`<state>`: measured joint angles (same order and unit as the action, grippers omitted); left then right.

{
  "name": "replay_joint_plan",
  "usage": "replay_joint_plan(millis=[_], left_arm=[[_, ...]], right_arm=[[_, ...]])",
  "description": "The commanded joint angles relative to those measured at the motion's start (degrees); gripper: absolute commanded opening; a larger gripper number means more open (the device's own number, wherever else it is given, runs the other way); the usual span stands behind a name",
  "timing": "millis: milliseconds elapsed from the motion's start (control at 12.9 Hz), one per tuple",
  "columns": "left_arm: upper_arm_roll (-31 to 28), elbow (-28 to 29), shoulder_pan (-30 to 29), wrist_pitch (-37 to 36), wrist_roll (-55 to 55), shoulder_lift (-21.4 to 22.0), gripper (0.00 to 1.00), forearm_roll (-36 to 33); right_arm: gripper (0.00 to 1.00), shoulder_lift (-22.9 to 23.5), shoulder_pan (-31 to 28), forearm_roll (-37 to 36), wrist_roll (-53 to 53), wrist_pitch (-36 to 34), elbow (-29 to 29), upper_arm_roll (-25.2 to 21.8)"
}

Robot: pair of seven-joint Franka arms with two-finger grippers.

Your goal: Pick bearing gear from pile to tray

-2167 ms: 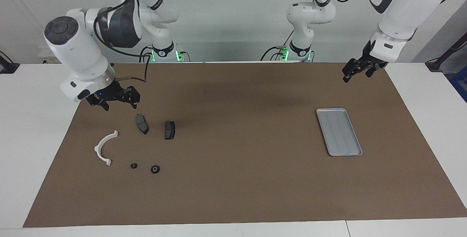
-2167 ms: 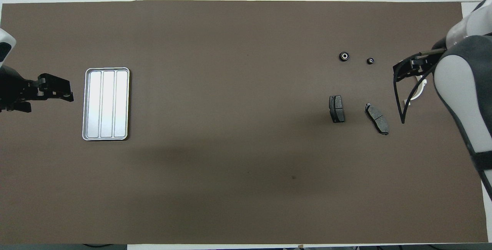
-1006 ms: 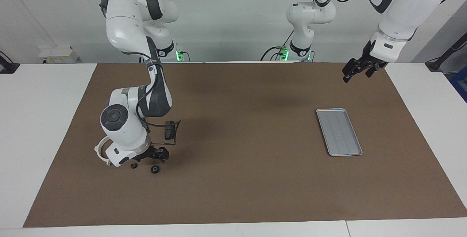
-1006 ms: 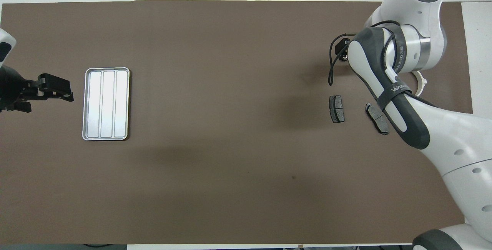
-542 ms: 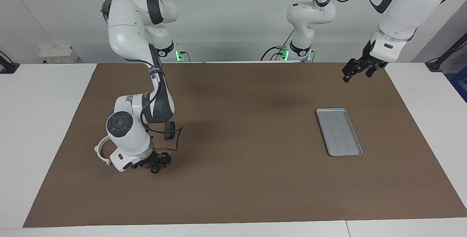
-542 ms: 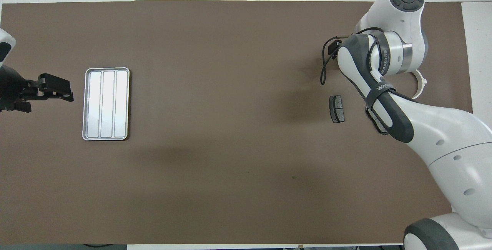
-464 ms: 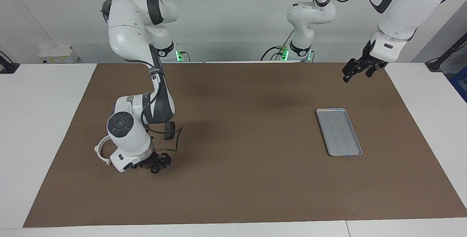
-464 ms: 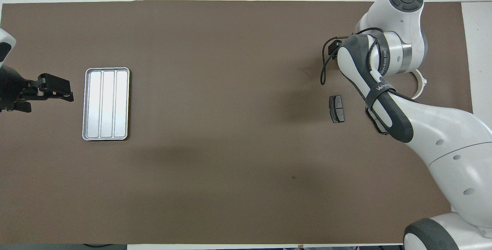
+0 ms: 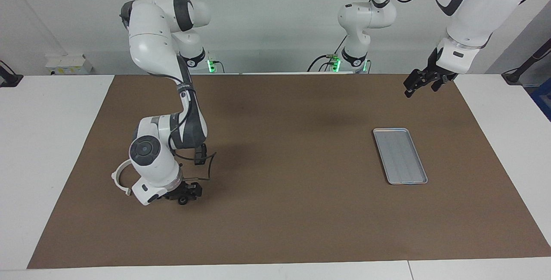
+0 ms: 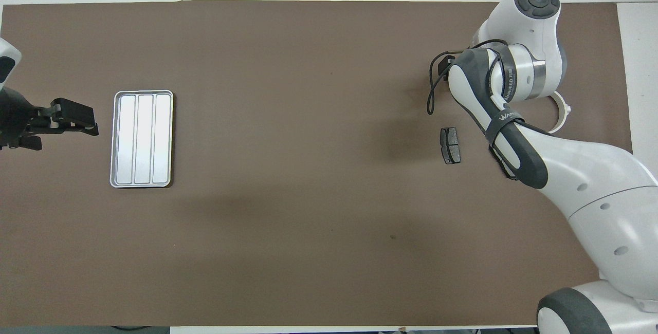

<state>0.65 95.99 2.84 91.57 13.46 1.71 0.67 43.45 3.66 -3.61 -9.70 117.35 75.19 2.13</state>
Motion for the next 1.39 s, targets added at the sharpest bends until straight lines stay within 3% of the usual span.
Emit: replay_joint_plan(millis=[0, 310, 851, 1006, 1315], left_arm=[[-0.30, 0.61, 0.32, 0.36, -0.10, 1.10, 1.00, -0.05], [-0.30, 0.61, 0.32, 0.36, -0.10, 1.10, 1.00, -0.05], [-0.30, 0.61, 0.32, 0.36, -0.10, 1.10, 1.00, -0.05], [-0.30, 0.61, 0.32, 0.36, -0.10, 1.10, 1.00, -0.05], [-0.30, 0.61, 0.32, 0.36, -0.10, 1.10, 1.00, -0.05]], right_arm=[[0.88, 1.55, -0.49, -1.31, -1.19, 0.95, -1.45, 0.77], [0.68, 1.46, -0.49, -1.31, -0.93, 0.87, -1.45, 0.77], [0.00, 1.11, -0.49, -2.45, -0.40, -0.28, -1.45, 0.68], [0.00, 0.76, 0.64, -2.36, -0.40, -1.76, -1.54, 0.16], [0.00, 0.59, 3.73, -1.92, -3.38, -9.77, -8.30, -0.02]])
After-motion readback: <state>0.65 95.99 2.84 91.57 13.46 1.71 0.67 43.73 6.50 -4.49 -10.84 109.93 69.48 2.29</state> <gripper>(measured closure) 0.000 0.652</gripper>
